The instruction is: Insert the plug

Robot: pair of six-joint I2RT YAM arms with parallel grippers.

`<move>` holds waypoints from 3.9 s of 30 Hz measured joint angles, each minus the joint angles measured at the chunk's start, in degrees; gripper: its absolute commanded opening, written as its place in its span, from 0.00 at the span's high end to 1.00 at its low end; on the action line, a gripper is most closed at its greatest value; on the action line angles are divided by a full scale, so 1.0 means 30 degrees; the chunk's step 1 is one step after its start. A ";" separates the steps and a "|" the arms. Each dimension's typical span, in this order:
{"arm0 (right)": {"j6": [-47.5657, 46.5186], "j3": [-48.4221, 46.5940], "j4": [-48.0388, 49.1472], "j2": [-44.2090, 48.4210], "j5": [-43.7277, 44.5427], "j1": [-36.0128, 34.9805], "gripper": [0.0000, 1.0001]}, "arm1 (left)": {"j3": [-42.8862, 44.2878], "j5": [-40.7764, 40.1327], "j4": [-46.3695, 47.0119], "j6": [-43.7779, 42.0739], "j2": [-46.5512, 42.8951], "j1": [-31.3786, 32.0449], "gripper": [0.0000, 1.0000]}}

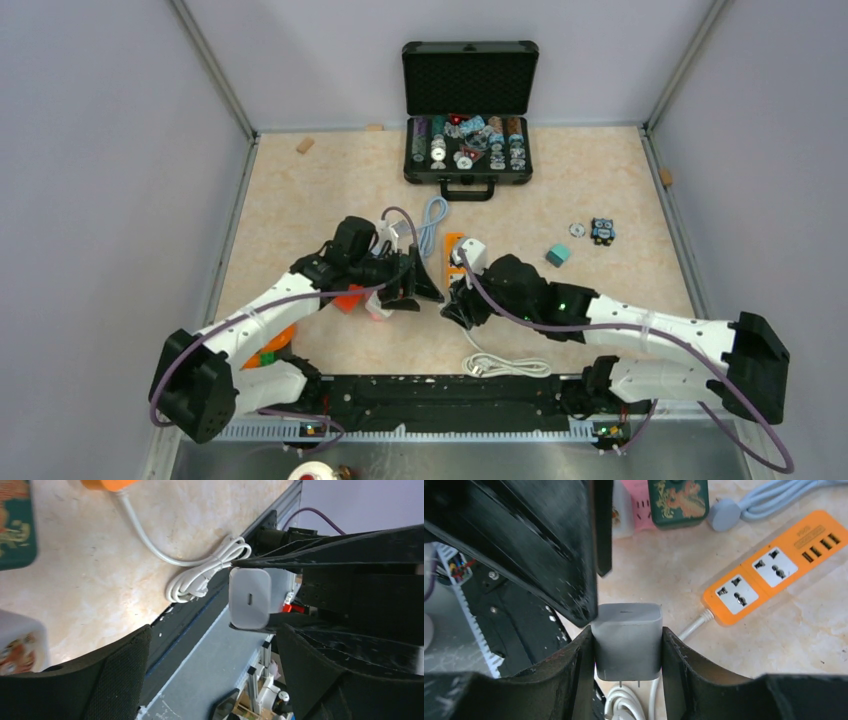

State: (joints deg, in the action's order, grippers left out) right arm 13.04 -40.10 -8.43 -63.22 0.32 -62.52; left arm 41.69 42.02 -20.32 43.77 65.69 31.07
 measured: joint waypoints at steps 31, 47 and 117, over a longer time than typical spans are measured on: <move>0.1362 0.0372 0.1355 0.0182 0.0787 -0.0379 0.12 | 0.0102 -0.2302 0.2047 0.1814 0.0641 0.3082 1.00; 0.5268 0.4116 0.1129 0.1464 0.0831 0.3614 0.01 | 0.2849 -1.0069 -0.3694 -0.2732 -0.0270 0.3075 1.00; 0.8036 0.6506 -0.4663 0.8437 0.1865 0.8867 0.02 | 1.0214 -1.6356 -0.1581 -0.2310 1.1730 0.4379 1.00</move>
State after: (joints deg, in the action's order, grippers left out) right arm 37.15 -20.58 -22.41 -37.91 5.91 -35.92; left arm 72.34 -7.05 -25.06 36.84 100.88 44.21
